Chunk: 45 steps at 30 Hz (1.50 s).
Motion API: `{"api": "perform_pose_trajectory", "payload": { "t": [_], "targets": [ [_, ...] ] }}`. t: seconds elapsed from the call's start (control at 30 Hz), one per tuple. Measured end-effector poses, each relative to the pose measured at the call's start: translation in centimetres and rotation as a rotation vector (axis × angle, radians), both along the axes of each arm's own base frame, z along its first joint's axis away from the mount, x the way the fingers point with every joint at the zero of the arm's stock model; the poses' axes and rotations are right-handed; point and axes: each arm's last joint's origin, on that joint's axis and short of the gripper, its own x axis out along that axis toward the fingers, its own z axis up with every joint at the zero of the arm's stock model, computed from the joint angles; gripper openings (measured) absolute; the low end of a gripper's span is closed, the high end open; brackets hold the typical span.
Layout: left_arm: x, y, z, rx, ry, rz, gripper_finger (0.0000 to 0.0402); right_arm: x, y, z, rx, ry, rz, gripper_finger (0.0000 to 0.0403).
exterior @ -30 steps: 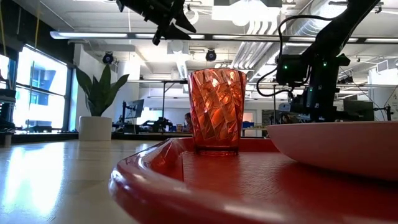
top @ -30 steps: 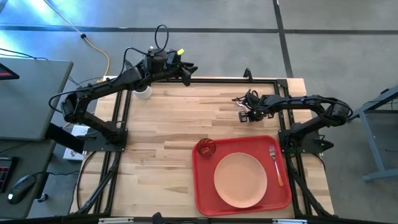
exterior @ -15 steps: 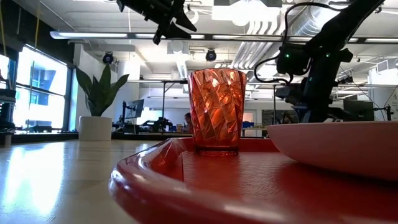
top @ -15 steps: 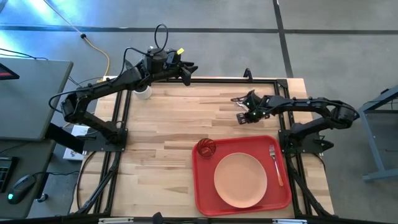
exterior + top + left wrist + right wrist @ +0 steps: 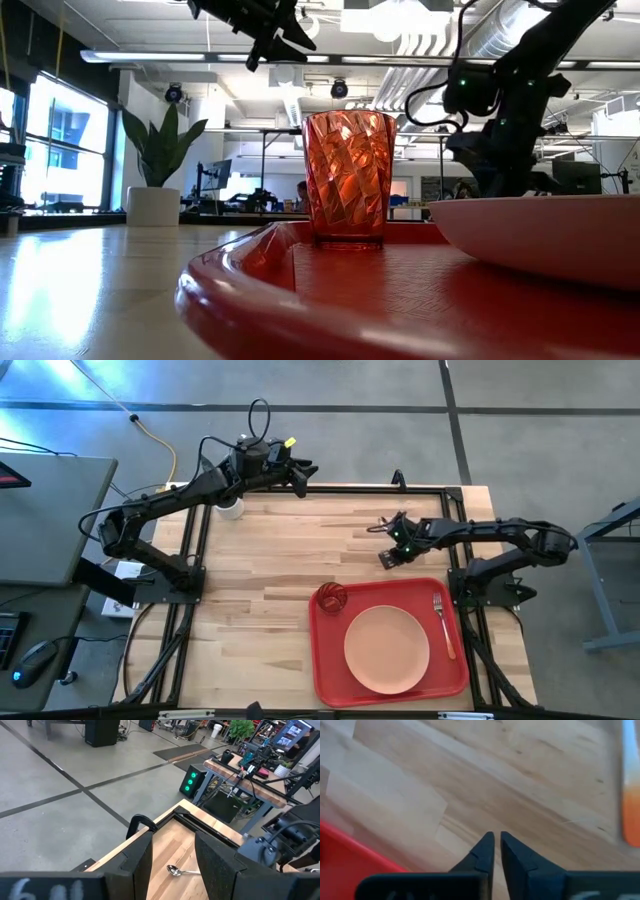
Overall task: Pick and place plate/cup/fork/spoon on tray
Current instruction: Put the orange spoon to the left of the orange fork on the red tray
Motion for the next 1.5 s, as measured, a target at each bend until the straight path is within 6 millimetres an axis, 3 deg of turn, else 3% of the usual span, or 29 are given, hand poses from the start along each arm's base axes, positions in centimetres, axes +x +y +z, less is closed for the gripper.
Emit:
{"api": "perform_pose_trajectory", "payload": {
  "t": [0.3, 0.5, 0.63, 0.9, 1.0, 1.13, 1.3, 1.5],
  "targets": [
    [0.0, 0.0, 0.0, -0.007, -0.004, 0.002, 0.0138, 0.5, 1.0, 0.1, -0.03, -0.002, 0.063, 0.0117],
    [0.0, 0.0, 0.0, -0.008, -0.005, 0.002, 0.0138, 2.2, 1.7, 2.4, -0.243, -0.084, 0.255, 0.012],
    [0.0, 0.0, 0.0, -0.009, -0.005, 0.002, 0.0138, 3.3, 1.9, 4.1, -0.435, -0.043, 0.365, 0.0115],
    [0.1, -0.2, -0.1, -0.02, -0.005, -0.039, 0.0138, 3.3, 2.0, 4.2, -0.546, 0.026, 0.368, 0.0142],
    [0.2, -0.3, -0.1, -0.021, -0.001, -0.046, 0.0138, 2.8, 1.2, 3.8, -0.551, 0.097, 0.267, 0.0166],
    [0.3, -0.6, -0.1, 0.0, 0.009, -0.041, 0.0138, 1.7, -1.5, 2.8, -0.492, 0.182, 0.124, 0.0189],
    [0.3, -0.5, 0.1, 0.045, 0.017, -0.014, 0.0138, 1.3, -4.6, 1.1, -0.376, 0.181, 0.088, 0.0193],
    [0.2, -0.3, 0.2, 0.052, 0.003, -0.004, 0.0138, 0.7, -6.3, -0.4, -0.299, 0.209, 0.091, 0.0193]
  ]
}}
